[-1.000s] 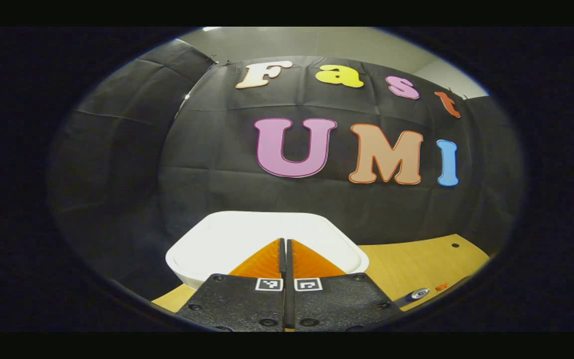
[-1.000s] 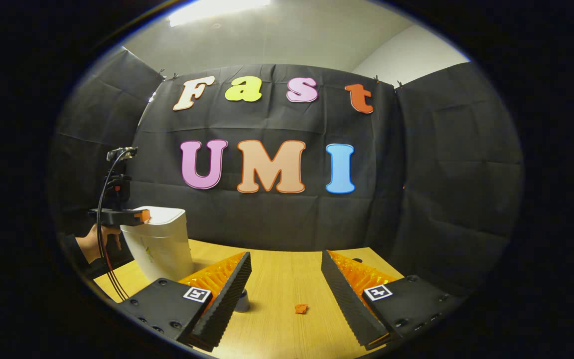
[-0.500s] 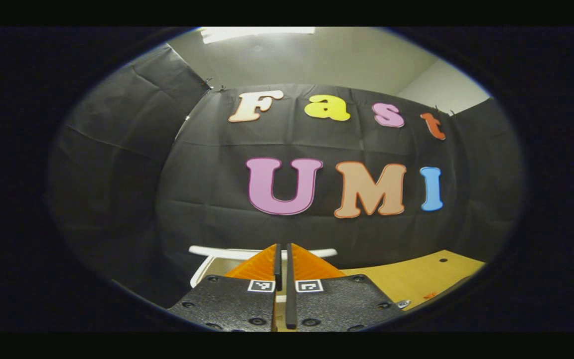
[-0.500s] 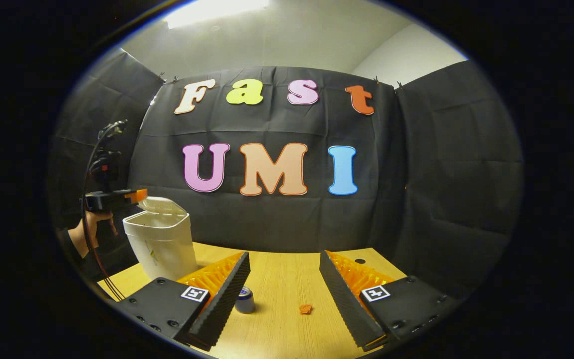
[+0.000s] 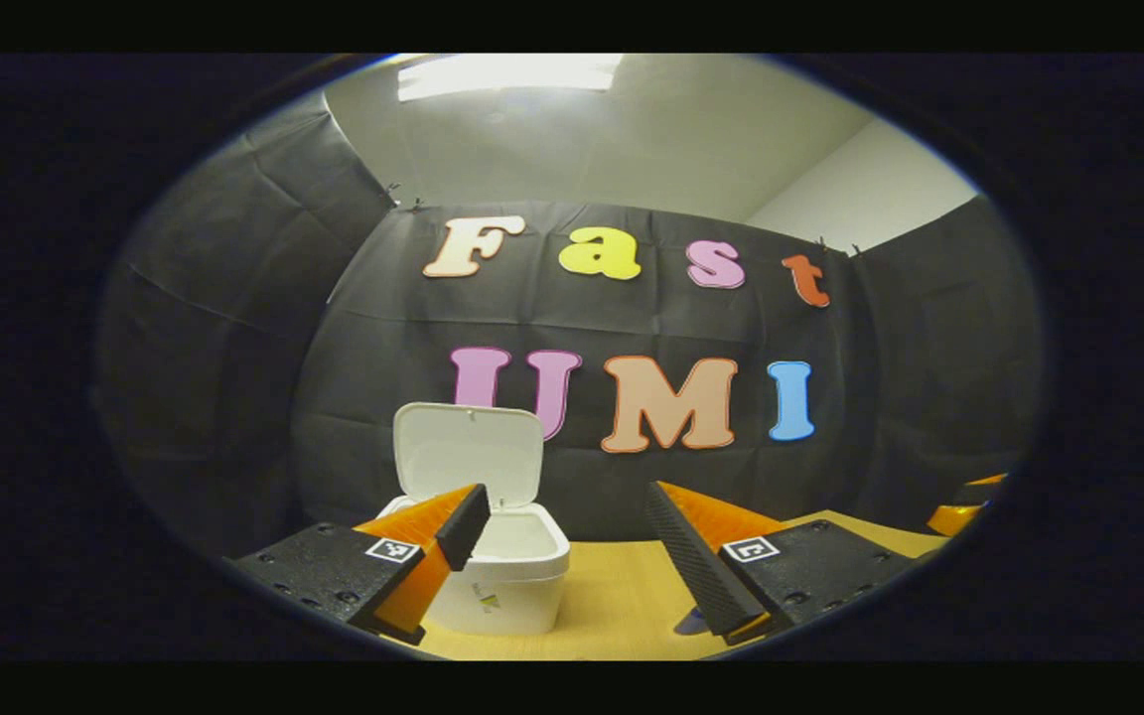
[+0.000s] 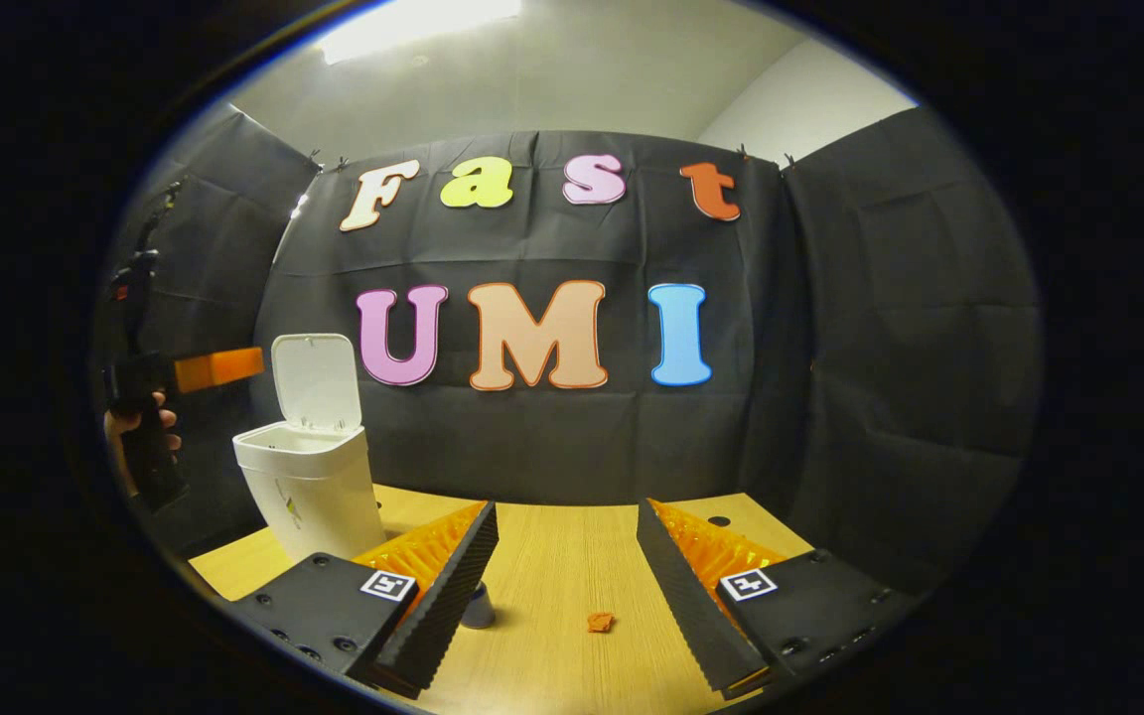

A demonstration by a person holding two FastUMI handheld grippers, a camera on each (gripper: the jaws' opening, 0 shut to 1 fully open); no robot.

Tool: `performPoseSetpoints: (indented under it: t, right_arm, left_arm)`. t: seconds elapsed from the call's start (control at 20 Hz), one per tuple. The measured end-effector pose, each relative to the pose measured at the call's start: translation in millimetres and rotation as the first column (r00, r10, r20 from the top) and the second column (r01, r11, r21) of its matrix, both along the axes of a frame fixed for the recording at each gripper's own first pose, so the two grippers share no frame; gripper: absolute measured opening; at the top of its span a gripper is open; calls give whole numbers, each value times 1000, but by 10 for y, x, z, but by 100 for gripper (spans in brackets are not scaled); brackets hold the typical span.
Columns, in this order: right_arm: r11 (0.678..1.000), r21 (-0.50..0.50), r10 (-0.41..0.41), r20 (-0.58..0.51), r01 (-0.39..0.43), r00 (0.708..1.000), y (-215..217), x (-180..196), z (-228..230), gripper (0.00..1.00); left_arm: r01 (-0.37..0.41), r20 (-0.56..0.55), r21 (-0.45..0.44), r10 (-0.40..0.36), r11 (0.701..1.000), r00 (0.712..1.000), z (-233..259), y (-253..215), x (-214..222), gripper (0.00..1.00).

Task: Press the lid of the desktop garbage bin to open it, pick up the crumpled paper on the desktop and throw it into the bin, then pick up the pop can on the desktop and drop it into the bin, and finally close the garbage bin lid.

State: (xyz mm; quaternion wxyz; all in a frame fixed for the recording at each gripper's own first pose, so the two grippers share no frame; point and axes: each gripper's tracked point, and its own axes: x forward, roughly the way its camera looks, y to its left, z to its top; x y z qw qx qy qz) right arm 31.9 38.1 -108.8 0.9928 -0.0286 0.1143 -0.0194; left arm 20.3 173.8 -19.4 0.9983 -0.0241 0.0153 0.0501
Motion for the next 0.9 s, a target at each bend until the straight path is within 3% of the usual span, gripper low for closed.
performPoseSetpoints:
  t: [0.2,0.4,0.8,0.9]
  right_arm:
    - [999,16,35,-123,-34,992,-349,292,-561,95]
    - [997,41,80,-285,-71,955,-596,581,-1277,95]
    - [984,6,148,-569,-176,809,-725,976,-2680,98]
    - [981,20,165,-617,-195,770,-687,1021,-2902,93]
  left_arm:
    - [-37,-8,-40,37,998,999,-59,-419,-367,92]
    - [-73,-75,-54,69,996,995,-287,-777,-537,94]
    - [-155,-185,10,154,988,971,-568,-1136,-763,94]
    - [-163,-191,35,167,986,967,-554,-1191,-799,92]
